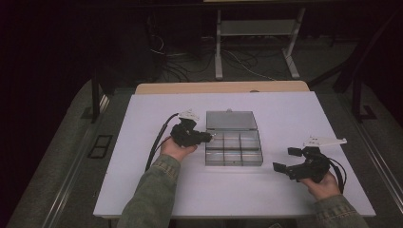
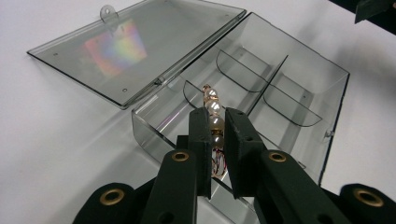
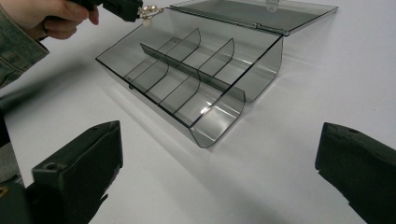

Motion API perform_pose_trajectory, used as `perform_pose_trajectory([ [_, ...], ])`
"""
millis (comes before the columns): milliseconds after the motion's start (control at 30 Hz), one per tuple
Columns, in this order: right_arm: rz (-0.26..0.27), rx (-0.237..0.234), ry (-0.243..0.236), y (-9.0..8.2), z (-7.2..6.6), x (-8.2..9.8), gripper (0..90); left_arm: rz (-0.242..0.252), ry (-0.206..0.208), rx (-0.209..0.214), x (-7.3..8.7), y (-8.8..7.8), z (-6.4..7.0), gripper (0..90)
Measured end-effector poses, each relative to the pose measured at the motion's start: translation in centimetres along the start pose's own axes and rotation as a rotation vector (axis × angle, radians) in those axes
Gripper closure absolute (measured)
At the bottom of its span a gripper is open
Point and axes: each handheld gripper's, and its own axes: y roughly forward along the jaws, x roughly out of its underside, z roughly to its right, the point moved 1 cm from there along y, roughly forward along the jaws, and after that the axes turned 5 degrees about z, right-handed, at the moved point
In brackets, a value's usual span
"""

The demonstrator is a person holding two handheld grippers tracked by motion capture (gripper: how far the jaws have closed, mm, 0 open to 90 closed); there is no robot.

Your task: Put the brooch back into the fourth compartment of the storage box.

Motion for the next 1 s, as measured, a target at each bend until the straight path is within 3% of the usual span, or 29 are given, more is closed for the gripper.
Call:
perform_pose_trajectory([
  [433,0.000,-0.001,0.000,-0.1,0.0,0.0,0.7,-0.026,-0.001,-0.008,0.6,1.9,0.0,80.7],
  [1000,0.000,-0.005,0.001,-0.1,0.0,0.0,0.7,-0.021,0.008,-0.025,0.5,2.5,0.0,80.4],
])
